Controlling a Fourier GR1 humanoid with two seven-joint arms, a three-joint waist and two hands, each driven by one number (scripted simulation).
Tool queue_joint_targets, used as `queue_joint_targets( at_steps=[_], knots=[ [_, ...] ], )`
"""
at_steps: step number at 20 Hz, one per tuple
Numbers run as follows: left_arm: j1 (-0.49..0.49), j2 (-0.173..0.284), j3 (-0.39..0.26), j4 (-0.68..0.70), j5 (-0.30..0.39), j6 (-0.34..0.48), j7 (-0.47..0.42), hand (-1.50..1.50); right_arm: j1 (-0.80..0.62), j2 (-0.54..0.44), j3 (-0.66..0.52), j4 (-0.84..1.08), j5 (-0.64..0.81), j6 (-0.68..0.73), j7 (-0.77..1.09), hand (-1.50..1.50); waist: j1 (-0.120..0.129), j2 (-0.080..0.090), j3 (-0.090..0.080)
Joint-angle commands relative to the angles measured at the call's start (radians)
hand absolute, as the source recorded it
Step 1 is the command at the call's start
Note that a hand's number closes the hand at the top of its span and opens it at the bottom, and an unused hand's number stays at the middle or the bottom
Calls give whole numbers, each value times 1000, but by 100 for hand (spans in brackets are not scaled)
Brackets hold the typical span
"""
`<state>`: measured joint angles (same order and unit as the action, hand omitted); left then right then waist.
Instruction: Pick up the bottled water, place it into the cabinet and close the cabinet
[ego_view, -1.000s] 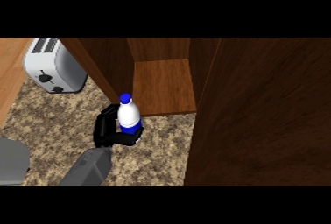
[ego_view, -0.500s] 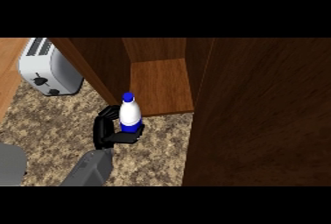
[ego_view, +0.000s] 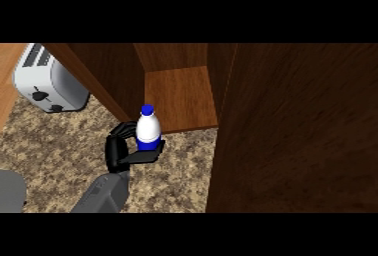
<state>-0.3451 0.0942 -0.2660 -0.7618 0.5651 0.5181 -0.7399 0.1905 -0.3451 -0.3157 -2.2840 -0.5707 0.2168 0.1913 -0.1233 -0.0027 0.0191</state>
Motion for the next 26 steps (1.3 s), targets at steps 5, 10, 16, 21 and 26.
queue_joint_targets(
  at_steps=[5, 10, 16, 21, 26],
  knots=[
    [-272, -67, -17, 50, 2, 49, 133, 150, -20, -25, -31, 40, -58, 24, 5, -150, -61, 34, -21],
    [-256, -74, 10, 21, 54, 30, 123, 150, -33, -17, -43, 54, -61, 25, -17, -150, -65, 37, -22],
    [-246, -23, 15, 24, 66, 25, 117, 150, -46, -34, -56, 71, -73, 43, -19, -150, -69, 40, -22],
    [-235, -15, 9, 16, 67, 47, 100, -150, -47, -50, -54, 79, -104, 65, -5, -150, -91, 42, -22],
    [-232, -15, 5, -18, 73, 73, 90, -150, -59, -54, -63, 103, -114, 78, -17, -150, -101, 42, -20]
  ],
)
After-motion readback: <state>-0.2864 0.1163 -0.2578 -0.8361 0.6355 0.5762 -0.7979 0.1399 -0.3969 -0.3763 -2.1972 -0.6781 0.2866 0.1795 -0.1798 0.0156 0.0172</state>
